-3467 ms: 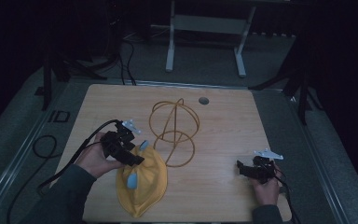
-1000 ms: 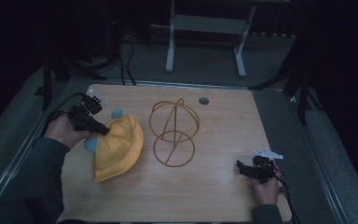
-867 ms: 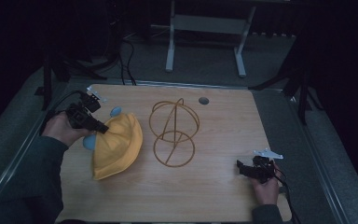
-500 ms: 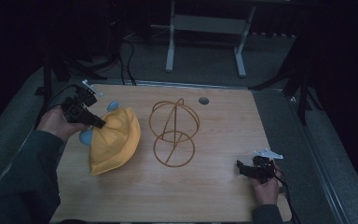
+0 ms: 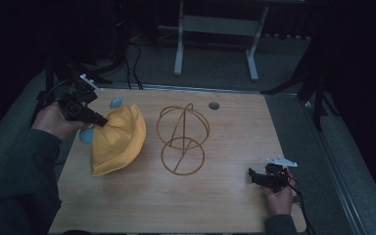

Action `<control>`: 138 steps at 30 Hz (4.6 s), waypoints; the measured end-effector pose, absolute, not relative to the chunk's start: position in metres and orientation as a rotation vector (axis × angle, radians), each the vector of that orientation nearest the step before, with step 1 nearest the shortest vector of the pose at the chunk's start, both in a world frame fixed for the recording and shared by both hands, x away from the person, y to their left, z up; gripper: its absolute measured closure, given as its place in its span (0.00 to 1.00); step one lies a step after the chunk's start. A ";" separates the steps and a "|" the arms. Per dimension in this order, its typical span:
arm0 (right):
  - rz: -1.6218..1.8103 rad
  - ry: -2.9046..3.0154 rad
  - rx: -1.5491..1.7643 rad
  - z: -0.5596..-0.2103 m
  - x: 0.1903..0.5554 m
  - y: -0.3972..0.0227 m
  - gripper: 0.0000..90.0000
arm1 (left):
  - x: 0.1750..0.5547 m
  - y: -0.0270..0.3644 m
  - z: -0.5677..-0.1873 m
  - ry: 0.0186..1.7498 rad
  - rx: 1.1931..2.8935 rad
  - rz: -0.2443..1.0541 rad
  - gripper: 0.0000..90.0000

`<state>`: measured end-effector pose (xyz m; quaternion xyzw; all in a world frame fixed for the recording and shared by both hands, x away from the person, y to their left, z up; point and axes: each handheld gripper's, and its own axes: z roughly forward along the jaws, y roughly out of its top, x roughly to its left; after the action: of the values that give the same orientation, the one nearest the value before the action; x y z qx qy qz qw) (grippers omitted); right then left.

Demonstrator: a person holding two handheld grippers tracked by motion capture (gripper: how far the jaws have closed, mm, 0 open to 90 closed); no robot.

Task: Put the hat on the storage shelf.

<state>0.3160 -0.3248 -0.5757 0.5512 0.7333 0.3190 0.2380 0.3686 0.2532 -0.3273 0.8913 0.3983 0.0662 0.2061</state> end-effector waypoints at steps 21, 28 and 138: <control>0.868 2.015 1.510 -0.575 0.316 -0.325 0.15 | 0.373 0.250 -0.304 1.061 2.489 0.225 0.93; 0.868 2.015 1.510 -0.575 0.316 -0.325 0.15 | 0.373 0.250 -0.296 1.044 2.478 0.236 0.93; 0.865 2.018 1.502 -0.576 0.316 -0.325 0.15 | 0.381 0.180 -0.232 0.581 2.374 0.199 0.92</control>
<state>0.3163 -0.3254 -0.5756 0.5484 0.7366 0.3159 0.2385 0.3809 0.1799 -0.2319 0.9112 0.2229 0.0763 0.3380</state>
